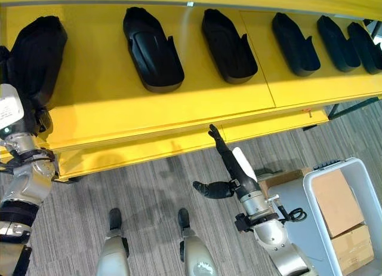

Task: Move parts from the plastic box to the shelf.

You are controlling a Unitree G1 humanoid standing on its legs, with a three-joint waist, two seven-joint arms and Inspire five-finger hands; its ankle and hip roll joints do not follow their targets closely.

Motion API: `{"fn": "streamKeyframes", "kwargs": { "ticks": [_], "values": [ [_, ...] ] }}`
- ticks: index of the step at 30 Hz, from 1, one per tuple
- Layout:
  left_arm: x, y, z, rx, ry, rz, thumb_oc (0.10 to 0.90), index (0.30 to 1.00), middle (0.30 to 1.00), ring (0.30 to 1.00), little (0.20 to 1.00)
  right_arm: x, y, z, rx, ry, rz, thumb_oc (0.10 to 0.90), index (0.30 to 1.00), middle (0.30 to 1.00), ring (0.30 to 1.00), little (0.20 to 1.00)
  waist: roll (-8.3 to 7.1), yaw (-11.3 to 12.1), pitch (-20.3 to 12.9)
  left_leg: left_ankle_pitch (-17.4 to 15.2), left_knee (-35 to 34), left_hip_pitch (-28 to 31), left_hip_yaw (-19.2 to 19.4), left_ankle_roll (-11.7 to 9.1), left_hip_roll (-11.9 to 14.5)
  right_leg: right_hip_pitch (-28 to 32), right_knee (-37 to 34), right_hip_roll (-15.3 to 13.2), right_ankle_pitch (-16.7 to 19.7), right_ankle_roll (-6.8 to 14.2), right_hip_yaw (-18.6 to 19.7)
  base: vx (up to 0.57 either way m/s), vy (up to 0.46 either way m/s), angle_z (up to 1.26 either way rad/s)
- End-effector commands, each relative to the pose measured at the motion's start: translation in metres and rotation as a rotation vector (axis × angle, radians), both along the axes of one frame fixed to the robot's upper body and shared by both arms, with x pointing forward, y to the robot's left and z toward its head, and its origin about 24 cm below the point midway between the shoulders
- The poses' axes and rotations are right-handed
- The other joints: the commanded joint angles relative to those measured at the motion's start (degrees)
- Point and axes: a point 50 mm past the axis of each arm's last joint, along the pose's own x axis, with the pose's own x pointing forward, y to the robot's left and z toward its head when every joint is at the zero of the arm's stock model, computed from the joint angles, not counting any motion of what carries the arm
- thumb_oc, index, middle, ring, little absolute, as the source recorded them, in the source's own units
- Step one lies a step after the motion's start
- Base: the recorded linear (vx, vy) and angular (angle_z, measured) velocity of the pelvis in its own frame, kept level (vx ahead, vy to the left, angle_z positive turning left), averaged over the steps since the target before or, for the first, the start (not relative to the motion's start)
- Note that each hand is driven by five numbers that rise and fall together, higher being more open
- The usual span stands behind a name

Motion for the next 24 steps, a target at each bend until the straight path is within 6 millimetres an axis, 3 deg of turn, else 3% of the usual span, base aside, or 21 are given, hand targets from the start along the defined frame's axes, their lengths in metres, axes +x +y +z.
{"fn": "streamKeyframes", "kwargs": {
  "ticks": [1, 9, 14, 24],
  "values": [
    [-0.01, 0.008, 0.032, 0.179, -0.048, 0.036, 0.9, 1.0, 1.0, 1.0, 1.0, 0.005, -0.006, 0.041, 0.031, -0.194, -0.001, 0.9, 1.0, 1.0, 1.0, 1.0, 0.46, 0.12, -4.28, -4.0, 2.54, 2.02, 0.82, 2.07, 1.13, -4.36, 8.34, -1.14, -4.58, -1.01, 0.57, 0.0, 0.0, 0.0],
    [-0.022, 0.007, 0.048, 0.233, -0.071, 0.028, 0.9, 1.0, 1.0, 1.0, 1.0, 0.008, -0.009, 0.039, 0.032, -0.171, -0.021, 0.9, 1.0, 1.0, 1.0, 1.0, 1.12, 0.65, -4.42, -4.11, 2.35, 2.31, 0.81, 2.2, 0.94, -3.93, 8.0, -1.36, -4.55, -1.11, 0.44, 0.0, 0.0, 0.0],
    [-0.032, -0.01, 0.065, 0.313, -0.143, -0.059, 0.9, 1.0, 1.0, 1.0, 1.0, 0.009, -0.011, 0.04, 0.035, -0.167, -0.026, 0.9, 1.0, 1.0, 1.0, 1.0, 1.76, 1.07, -4.66, -4.21, 2.1, 2.57, 0.7, 2.35, 0.7, -3.64, 7.76, -1.55, -4.75, -1.27, 0.43, 0.0, 0.0, 0.0],
    [-0.044, -0.044, 0.054, 0.309, -0.159, -0.3, 0.9, 1.0, 1.0, 1.0, 1.0, 0.009, -0.014, 0.04, 0.052, -0.184, -0.059, 0.9, 1.0, 1.0, 1.0, 1.0, 2.63, 1.32, -4.93, -4.04, 1.97, 2.89, 0.5, 2.5, 0.45, -3.45, 8.19, -1.69, -4.8, -1.42, 0.45, 0.0, 0.0, 0.0]
  ]
}}
